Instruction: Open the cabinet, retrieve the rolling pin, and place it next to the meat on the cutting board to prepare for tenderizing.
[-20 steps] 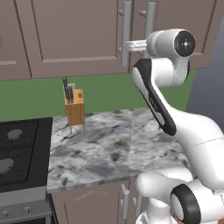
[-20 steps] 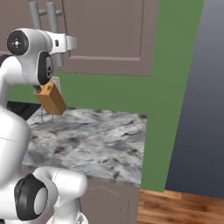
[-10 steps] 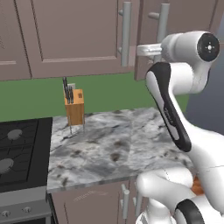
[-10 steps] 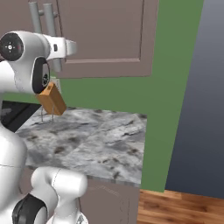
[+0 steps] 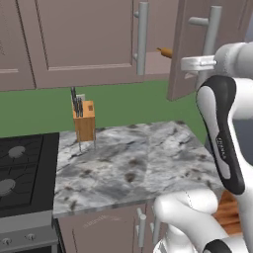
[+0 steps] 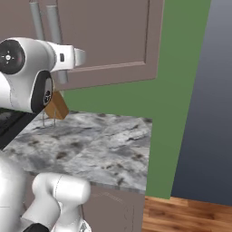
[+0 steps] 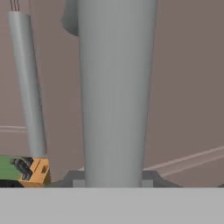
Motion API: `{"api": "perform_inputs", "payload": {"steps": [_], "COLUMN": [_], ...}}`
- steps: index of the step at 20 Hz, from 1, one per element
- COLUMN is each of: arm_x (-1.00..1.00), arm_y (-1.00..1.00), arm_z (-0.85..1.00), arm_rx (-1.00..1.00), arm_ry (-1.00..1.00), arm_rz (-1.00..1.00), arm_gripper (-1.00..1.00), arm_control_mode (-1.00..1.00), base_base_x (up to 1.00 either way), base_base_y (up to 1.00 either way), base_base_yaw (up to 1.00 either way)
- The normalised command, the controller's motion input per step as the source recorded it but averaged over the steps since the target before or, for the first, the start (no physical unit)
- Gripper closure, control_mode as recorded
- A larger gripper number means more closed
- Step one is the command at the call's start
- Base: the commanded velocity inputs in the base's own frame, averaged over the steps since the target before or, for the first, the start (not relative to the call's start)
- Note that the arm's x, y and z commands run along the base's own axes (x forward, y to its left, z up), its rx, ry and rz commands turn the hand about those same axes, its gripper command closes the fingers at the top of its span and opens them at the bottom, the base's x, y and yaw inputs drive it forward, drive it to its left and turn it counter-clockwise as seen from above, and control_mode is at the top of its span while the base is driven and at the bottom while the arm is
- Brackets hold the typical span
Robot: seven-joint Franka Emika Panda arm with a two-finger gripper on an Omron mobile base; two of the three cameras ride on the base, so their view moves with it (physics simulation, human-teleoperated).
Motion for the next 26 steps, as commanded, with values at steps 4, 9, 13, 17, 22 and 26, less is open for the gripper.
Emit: {"api": "perform_inputs", "payload": {"steps": [4, 9, 13, 17, 22, 26], "arm_x": [-0.84, -0.67, -0.17, -0.01, -0.42, -0.91], "arm_y": [-0.54, -0.53, -0.19, 0.0, 0.0, 0.0], "arm_z": [-0.06, -0.08, -0.11, -0.05, 0.0, 0.0], "arm_rx": [0.01, 0.01, 0.0, 0.0, -0.04, -0.09], "arm_ry": [0.0, 0.01, 0.03, 0.0, -0.07, -0.13], "arm_rz": [0.03, 0.03, 0.0, 0.0, 0.0, 0.0], "arm_gripper": [1.0, -1.0, -1.0, -1.0, -1.0, -1.0], "arm_control_mode": [-1.0, -1.0, -1.0, -1.0, -1.0, -1.0], "base_base_x": [0.0, 0.0, 0.0, 0.0, 0.0, 0.0], "base_base_y": [0.0, 0.0, 0.0, 0.0, 0.0, 0.0], "base_base_yaw": [0.0, 0.0, 0.0, 0.0, 0.0, 0.0]}}
